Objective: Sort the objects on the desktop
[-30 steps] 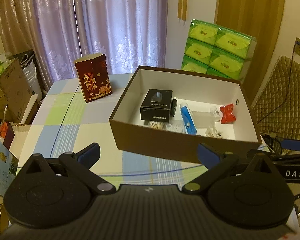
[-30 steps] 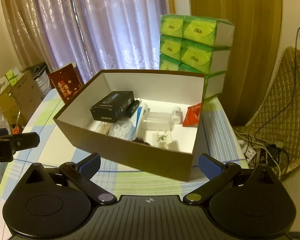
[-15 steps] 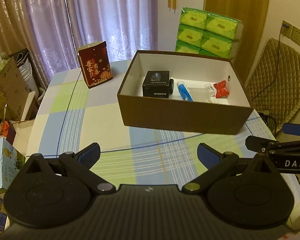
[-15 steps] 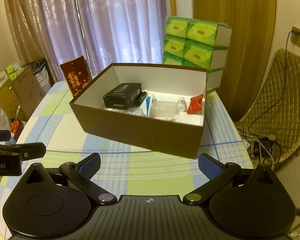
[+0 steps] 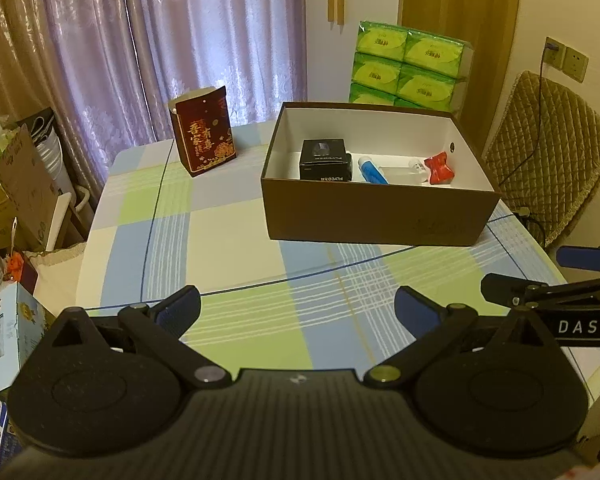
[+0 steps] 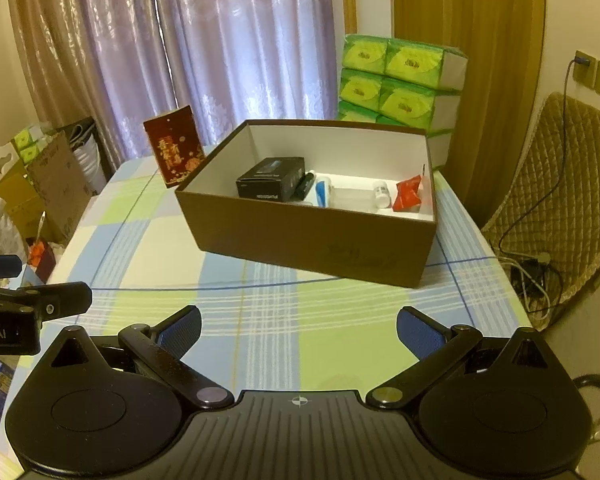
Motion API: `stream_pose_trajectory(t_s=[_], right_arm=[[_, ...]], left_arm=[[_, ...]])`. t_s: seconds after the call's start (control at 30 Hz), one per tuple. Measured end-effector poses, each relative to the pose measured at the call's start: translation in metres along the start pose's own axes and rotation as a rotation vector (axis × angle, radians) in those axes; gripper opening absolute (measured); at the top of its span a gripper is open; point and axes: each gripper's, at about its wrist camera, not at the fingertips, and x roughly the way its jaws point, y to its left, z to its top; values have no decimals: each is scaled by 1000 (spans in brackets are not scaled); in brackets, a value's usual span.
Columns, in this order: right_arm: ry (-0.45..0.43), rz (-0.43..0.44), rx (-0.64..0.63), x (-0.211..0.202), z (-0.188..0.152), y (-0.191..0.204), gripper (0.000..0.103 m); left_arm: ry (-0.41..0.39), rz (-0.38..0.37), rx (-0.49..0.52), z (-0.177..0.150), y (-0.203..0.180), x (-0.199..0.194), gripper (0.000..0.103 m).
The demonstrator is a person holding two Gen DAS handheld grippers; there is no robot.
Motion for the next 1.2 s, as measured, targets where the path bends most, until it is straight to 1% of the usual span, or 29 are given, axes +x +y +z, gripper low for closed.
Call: stream_pose_trajectory(t_s=[0.23,0.47,0.87,1.2], right_arm=[[2,-13,-3,-9,-14,17,101],[9,-29,3,-16,-25,21,101],[38,-34,19,-20,-39,12,101],[52,-22,12,-14,-35,-1,101]], left_arm=[[-18,-6,0,-14,12,-13,102],[-29,-16,9,-26,12,-22,102],[-7,-5,24,-37,2,-19,102],[-3,2,17,-31,-9,-10,102]])
